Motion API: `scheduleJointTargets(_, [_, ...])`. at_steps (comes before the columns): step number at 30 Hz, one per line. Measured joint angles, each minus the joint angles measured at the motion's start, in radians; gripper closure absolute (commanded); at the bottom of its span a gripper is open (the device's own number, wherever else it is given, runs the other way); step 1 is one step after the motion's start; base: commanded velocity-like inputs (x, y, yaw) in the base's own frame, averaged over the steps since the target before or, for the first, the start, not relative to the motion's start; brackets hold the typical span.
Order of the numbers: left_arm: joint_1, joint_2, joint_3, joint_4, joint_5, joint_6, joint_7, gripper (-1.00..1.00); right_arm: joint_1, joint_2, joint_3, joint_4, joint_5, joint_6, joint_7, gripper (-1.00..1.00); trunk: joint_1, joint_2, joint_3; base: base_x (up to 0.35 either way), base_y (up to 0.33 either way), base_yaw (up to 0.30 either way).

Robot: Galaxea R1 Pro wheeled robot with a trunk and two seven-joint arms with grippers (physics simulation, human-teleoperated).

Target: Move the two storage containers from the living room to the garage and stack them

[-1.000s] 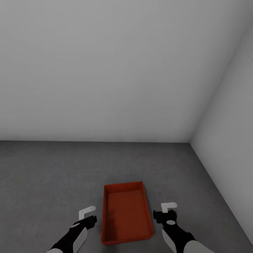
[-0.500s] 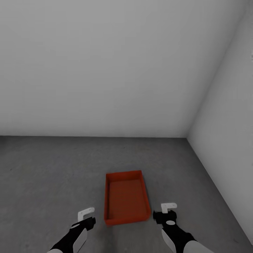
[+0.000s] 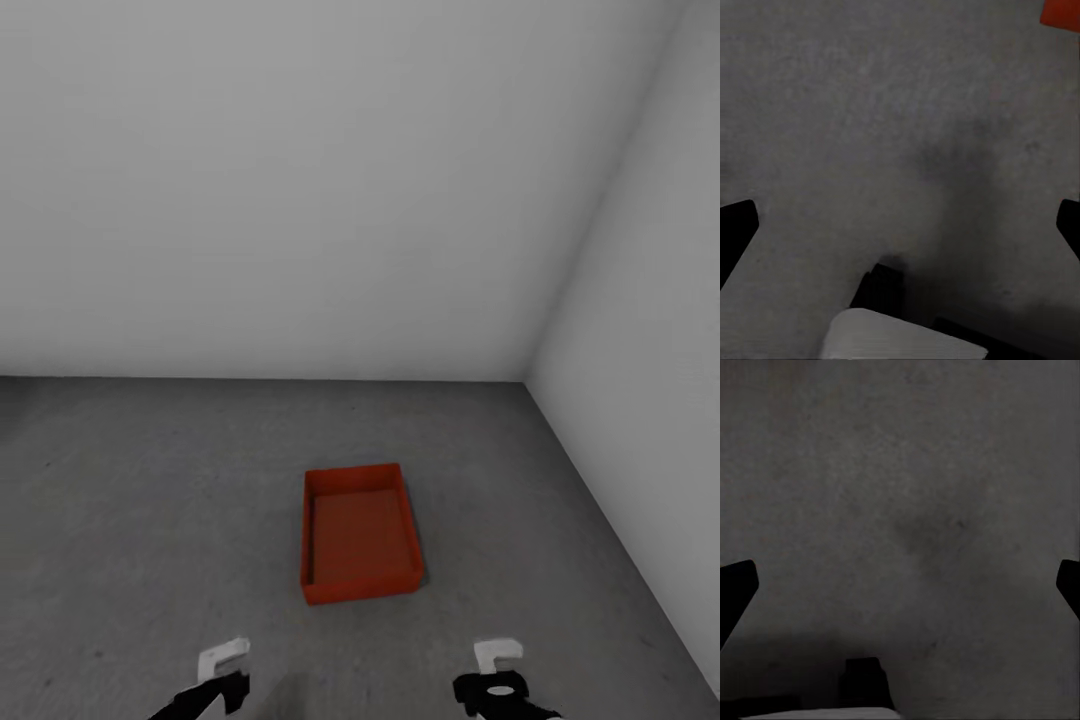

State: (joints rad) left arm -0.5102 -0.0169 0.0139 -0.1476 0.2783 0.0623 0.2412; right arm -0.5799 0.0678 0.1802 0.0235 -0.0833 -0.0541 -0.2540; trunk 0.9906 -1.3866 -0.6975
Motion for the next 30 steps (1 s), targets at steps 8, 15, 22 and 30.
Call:
scheduleJointTargets(8, [0.019, 0.012, 0.000, 0.143, 0.008, 0.000, -0.001, -1.00, 0.154, -0.032, -0.002, 0.007, -0.001, -0.019, 0.024, -1.00, 0.000, 0.000, 0.009, -0.001, 0.000, -0.089])
scheduleJointTargets(15, [0.099, 0.028, 0.000, 0.146, 0.007, -0.001, 0.000, -1.00, 0.261, -0.059, -0.002, 0.007, -0.002, -0.020, 0.115, -1.00, 0.000, 0.000, 0.019, 0.000, 0.000, -0.100])
scheduleJointTargets(22, [0.149, 0.032, -0.001, 0.146, 0.004, 0.000, 0.000, -1.00, 0.330, -0.064, -0.002, 0.007, -0.002, -0.030, 0.180, -1.00, 0.000, 0.000, 0.029, 0.000, 0.000, -0.097])
scheduleJointTargets(30, [0.162, 0.035, -0.002, 0.143, -0.003, 0.000, 0.000, -1.00, 0.336, -0.064, -0.001, 0.007, -0.003, -0.035, 0.191, -1.00, 0.000, 0.000, 0.041, 0.000, 0.000, -0.084])
